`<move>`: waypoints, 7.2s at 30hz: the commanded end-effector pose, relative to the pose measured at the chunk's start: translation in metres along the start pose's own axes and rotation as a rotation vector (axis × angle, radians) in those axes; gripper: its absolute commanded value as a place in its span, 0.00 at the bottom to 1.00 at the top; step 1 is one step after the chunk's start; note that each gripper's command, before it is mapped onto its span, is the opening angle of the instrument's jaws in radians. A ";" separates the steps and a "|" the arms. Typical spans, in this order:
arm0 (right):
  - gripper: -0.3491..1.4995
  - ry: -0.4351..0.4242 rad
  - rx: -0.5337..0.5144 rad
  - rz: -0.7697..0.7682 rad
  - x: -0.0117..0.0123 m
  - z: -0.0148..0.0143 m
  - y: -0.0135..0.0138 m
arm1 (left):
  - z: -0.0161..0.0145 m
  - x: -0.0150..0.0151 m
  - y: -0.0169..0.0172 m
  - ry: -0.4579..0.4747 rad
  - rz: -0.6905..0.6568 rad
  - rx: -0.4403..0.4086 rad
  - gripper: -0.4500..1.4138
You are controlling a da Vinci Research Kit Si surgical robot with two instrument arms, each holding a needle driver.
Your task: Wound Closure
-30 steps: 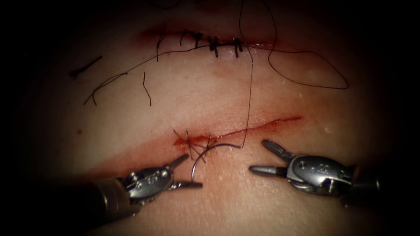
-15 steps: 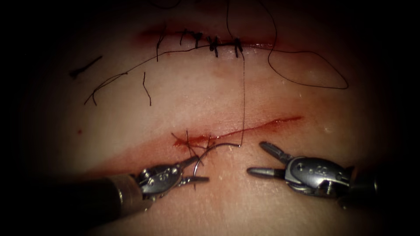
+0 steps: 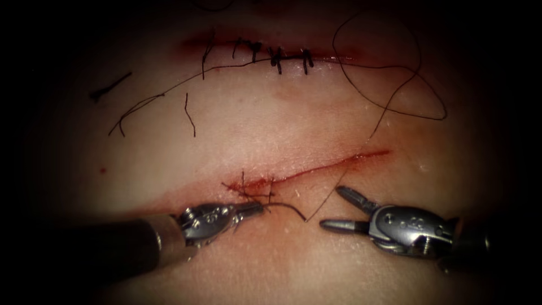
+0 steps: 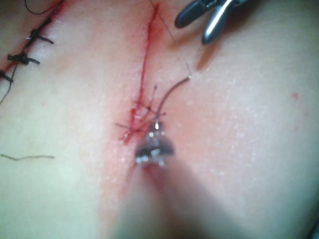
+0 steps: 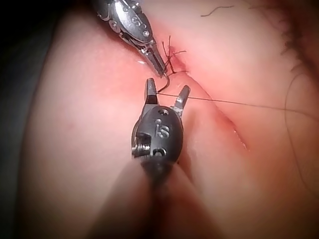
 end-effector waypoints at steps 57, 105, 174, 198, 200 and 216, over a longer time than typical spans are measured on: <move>0.93 0.269 0.016 0.041 0.0035 0.0018 -0.0018 | -0.0048 0.0098 0.0023 0.515 -0.469 -0.612 0.00; 0.00 0.305 -0.109 0.058 0.0072 0.0034 -0.0012 | -0.0054 0.0101 0.0025 0.526 -0.446 -0.588 0.00; 0.00 0.092 0.445 -1.059 0.0111 0.0102 0.0089 | 0.0019 0.0069 0.0042 0.241 -0.008 -0.347 0.50; 0.00 0.088 0.382 -1.107 0.0071 0.0115 0.0096 | 0.0018 0.0067 0.0038 0.238 -0.006 -0.349 0.49; 0.00 0.095 0.372 -1.106 0.0070 0.0116 0.0097 | 0.0018 0.0067 0.0038 0.238 -0.006 -0.349 0.49; 0.00 0.102 0.344 -1.120 0.0054 0.0121 0.0092 | 0.0017 0.0066 0.0038 0.238 -0.005 -0.350 0.48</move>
